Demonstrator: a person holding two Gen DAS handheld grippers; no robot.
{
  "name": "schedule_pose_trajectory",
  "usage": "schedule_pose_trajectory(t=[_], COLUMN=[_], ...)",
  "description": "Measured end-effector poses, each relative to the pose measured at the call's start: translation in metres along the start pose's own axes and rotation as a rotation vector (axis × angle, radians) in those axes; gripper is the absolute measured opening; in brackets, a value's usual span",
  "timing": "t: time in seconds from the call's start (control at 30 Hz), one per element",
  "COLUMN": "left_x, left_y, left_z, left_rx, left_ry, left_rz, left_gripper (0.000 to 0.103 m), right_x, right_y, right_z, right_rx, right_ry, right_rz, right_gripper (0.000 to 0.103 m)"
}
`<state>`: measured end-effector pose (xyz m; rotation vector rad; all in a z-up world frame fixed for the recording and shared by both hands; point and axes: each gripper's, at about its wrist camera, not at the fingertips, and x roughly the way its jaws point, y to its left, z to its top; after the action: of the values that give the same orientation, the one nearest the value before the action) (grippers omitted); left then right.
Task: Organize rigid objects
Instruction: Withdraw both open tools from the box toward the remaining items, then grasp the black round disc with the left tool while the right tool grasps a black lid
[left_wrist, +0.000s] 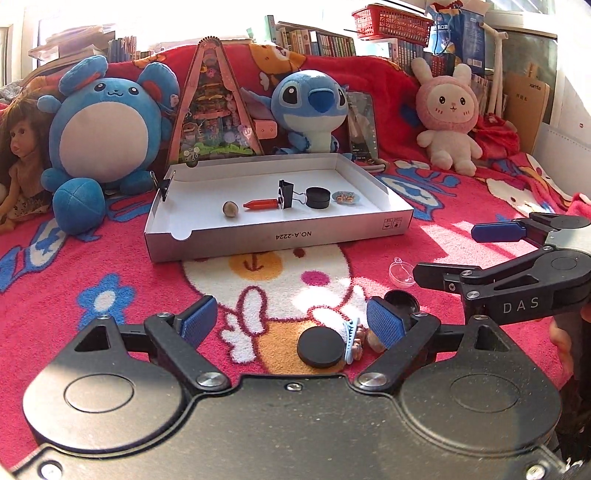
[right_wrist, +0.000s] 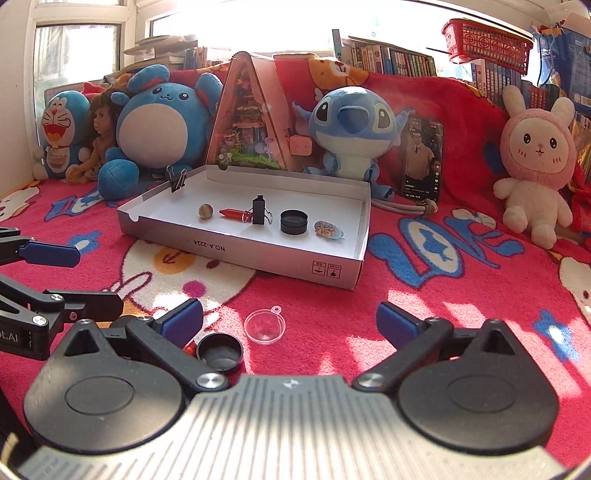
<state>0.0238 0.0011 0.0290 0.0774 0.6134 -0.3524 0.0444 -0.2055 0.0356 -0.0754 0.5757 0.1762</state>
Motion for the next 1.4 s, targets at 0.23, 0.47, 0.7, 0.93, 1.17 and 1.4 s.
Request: schedule_pose_trajectory(t=[0.23, 0.47, 0.7, 0.93, 1.17, 1.4], left_x=[0.002, 0.008, 0.012, 0.020, 0.028, 0.033], left_y=[-0.002, -0.002, -0.005, -0.011, -0.014, -0.016], left_z=[-0.013, -0.022, -0.024, -0.021, -0.019, -0.018], left_rx=[0.001, 0.006, 0.034, 0.049, 0.035, 0.035], left_ry=[0.054, 0.098, 0.092, 0.072, 0.055, 0.045], left_rz=[-0.025, -0.027, -0.004, 0.016, 0.010, 0.012], left_gripper=[0.070, 0.045, 0.044, 0.043, 0.040, 0.030], right_x=[-0.005, -0.002, 0.002, 0.009, 0.013, 0.017], right_y=[0.007, 0.013, 0.027, 0.031, 0.033, 0.034], right_z=[-0.012, -0.020, -0.026, -0.026, -0.023, -0.023], right_rx=[-0.056, -0.068, -0.108, -0.090, -0.076, -0.063], right_ry=[0.017, 0.056, 0.072, 0.094, 0.085, 0.081], right_rz=[-0.006, 0.031, 0.048, 0.053, 0.061, 0.065], right_gripper=[0.103, 0.090, 0.076, 0.058, 0.058, 0.053])
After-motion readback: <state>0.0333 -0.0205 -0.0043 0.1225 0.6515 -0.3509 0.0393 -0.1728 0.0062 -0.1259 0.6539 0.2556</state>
